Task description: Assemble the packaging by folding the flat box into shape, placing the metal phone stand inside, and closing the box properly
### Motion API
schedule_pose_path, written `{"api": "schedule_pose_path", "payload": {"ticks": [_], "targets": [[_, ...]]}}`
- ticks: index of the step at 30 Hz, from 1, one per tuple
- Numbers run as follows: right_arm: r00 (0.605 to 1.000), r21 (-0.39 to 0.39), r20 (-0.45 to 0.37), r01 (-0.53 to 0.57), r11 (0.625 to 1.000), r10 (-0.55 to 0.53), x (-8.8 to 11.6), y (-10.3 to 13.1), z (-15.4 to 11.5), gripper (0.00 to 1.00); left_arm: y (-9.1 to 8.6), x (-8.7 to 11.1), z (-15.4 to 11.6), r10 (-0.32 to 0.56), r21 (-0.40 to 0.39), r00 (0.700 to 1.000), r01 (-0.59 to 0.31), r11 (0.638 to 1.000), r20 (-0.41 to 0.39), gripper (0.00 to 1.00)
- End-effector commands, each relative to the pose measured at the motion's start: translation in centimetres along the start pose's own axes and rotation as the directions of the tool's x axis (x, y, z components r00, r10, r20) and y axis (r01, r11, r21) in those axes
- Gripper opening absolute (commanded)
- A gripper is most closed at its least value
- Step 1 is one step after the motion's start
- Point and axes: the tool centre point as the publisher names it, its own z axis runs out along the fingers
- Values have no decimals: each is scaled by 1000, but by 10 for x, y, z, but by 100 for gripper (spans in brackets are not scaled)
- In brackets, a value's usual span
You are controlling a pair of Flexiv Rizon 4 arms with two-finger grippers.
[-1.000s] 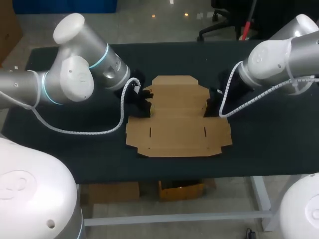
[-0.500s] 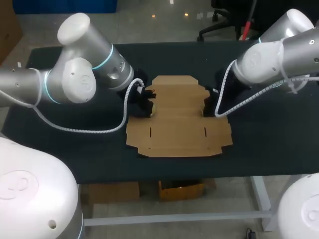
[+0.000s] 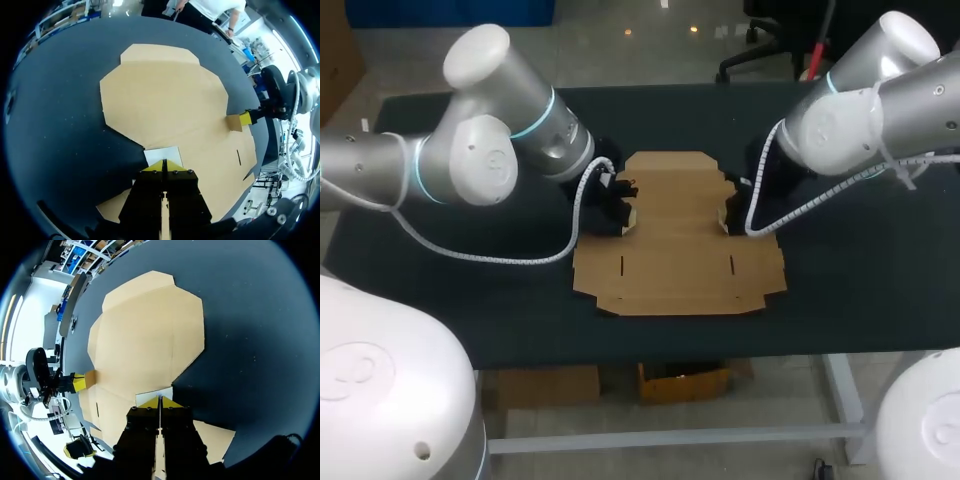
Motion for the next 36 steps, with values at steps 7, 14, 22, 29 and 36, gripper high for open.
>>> {"api": "schedule_pose_path", "payload": {"ticks": [7,14,22,29,36], "targets": [[999,-9,48,-15,1000,16,7,-4,3,0,-2,4,3,2,-2,1000,-2,1000,25,0],[998,-8,59,-22,1000,23,8,-4,4,0,-4,6,5,7,5,999,-8,1000,42,0],[995,-9,89,-40,999,40,9,-3,6,0,-7,6,10,-5,12,998,4,1000,67,0],[993,-11,107,-48,999,49,11,-4,8,0,-8,5,12,-15,18,996,14,1000,86,0],[991,-4,119,-57,998,57,12,-4,12,0,-9,3,15,-23,22,995,21,1000,96,0]]}}
